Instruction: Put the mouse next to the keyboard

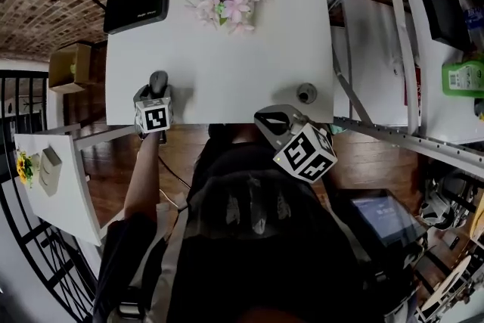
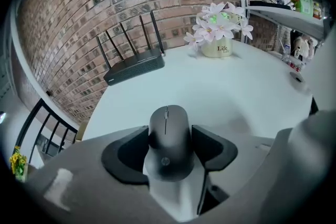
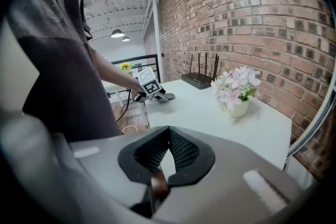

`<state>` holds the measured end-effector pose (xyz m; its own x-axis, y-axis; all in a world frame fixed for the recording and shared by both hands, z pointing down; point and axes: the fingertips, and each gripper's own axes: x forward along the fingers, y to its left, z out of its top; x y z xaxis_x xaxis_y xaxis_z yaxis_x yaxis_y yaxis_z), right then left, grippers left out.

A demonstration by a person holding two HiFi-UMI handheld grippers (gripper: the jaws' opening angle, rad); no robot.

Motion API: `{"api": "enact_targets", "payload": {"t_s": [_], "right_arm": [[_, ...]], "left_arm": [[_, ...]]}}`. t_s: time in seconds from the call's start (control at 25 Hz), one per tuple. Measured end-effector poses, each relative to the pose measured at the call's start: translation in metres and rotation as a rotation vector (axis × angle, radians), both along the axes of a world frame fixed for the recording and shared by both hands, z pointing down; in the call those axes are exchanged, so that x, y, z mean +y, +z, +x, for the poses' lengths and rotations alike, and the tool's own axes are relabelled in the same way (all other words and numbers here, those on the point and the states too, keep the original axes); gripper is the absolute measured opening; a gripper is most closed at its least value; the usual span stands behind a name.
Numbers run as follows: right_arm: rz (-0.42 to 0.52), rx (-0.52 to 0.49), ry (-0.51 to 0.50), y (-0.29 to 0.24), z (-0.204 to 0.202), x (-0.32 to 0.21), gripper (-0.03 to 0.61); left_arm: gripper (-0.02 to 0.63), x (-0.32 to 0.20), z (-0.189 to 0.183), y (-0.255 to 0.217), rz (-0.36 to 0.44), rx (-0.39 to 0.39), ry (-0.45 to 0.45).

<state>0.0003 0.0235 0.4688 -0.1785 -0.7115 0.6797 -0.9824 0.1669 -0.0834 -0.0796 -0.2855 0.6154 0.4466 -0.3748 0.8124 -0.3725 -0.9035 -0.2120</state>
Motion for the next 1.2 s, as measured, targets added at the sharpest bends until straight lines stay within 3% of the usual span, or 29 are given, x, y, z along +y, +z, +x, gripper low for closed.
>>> {"api": "enact_targets", "payload": {"t_s": [0.36, 0.52, 0.96, 1.2], "right_arm": [[-0.012, -0.006, -0.064, 0.002, -0.003, -0.007, 0.006], [-0.017, -0.004, -0.074, 0.005, 0.000, -0.004, 0.006], [-0.022, -0.012, -0.022, 0.007, 0.014, 0.023, 0.006], [-0.003, -0.013, -0.002, 0.005, 0.023, 0.038, 0.006]], "left_arm": [[0.264, 0.012, 0.010, -0.001, -0.004, 0.008, 0.009], [0.264, 0.026, 0.021, 0.003, -0.024, 0.009, 0.057], [0.261, 0.045, 0.028, 0.004, -0.025, -0.088, 0.124], [0.259, 0.051, 0.034, 0.001, -0.033, -0.092, 0.099]]}}
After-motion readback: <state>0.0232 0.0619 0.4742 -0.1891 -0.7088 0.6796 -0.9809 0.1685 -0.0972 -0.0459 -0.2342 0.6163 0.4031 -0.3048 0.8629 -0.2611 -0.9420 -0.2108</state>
